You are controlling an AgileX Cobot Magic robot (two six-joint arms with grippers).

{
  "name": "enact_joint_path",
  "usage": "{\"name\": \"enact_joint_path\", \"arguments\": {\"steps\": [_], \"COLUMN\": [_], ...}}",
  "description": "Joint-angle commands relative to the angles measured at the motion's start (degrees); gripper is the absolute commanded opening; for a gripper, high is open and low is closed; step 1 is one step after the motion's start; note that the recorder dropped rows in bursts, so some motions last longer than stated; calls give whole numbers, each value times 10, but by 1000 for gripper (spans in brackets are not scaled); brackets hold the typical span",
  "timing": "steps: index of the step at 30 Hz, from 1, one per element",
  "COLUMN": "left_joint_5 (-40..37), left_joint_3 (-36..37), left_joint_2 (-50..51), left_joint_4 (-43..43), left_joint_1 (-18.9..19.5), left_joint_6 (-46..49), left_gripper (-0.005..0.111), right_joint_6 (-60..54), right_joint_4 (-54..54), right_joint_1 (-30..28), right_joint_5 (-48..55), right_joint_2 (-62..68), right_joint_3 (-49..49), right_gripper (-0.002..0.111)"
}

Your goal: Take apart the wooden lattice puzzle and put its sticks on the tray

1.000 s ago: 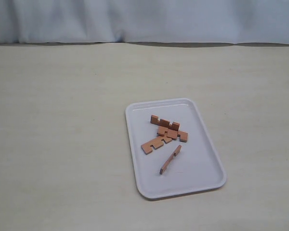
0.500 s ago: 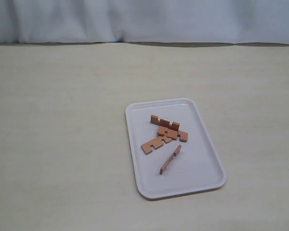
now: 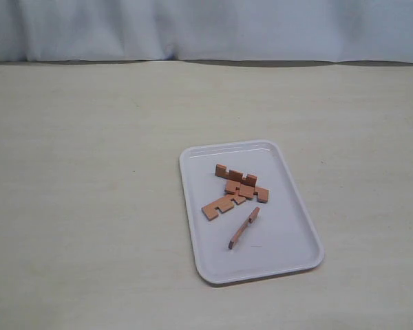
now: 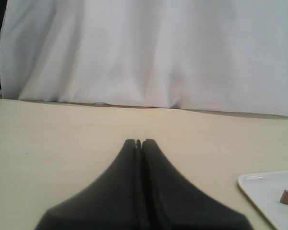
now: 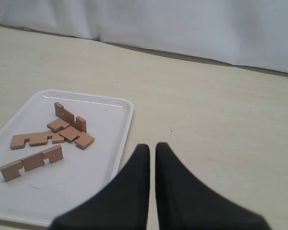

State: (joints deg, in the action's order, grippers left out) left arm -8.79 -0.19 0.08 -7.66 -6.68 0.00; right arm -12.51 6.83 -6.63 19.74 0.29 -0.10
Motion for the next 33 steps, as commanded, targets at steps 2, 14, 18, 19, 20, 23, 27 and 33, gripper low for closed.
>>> {"name": "enact_joint_path", "arguments": {"steps": [2,14,18,19,20,23,27,33], "left_joint_5": [-5,-88,-88,-89,-89,-89,-89,-89], "left_joint_3": [2,2,2,2,2,2,2,2], "left_joint_2": [-1,-1,-1,-1,-1,-1,-1,-1], "left_joint_4": [10,57,70,86,103,116,116,116], "left_joint_1": [0,0,0,0,0,0,0,0], "left_joint_6": [-4,-64,-64,-64,-64,-63,-63,-63], "left_gripper": [0,0,0,0,0,0,0,0], "right_joint_6": [-1,-1,-1,-1,-1,-1,-1,-1], "right_joint_4": [-1,-1,-1,-1,-1,-1,-1,-1], "right_joint_1": [1,1,1,1,1,1,1,1], "right_joint_5": [-1,-1,-1,-1,-1,-1,-1,-1], "right_joint_2": [-3,-3,-3,-3,-3,-3,-3,-3], "right_joint_3": [1,1,1,1,1,1,1,1], "right_gripper": [4,4,4,4,4,4,4,4]}}
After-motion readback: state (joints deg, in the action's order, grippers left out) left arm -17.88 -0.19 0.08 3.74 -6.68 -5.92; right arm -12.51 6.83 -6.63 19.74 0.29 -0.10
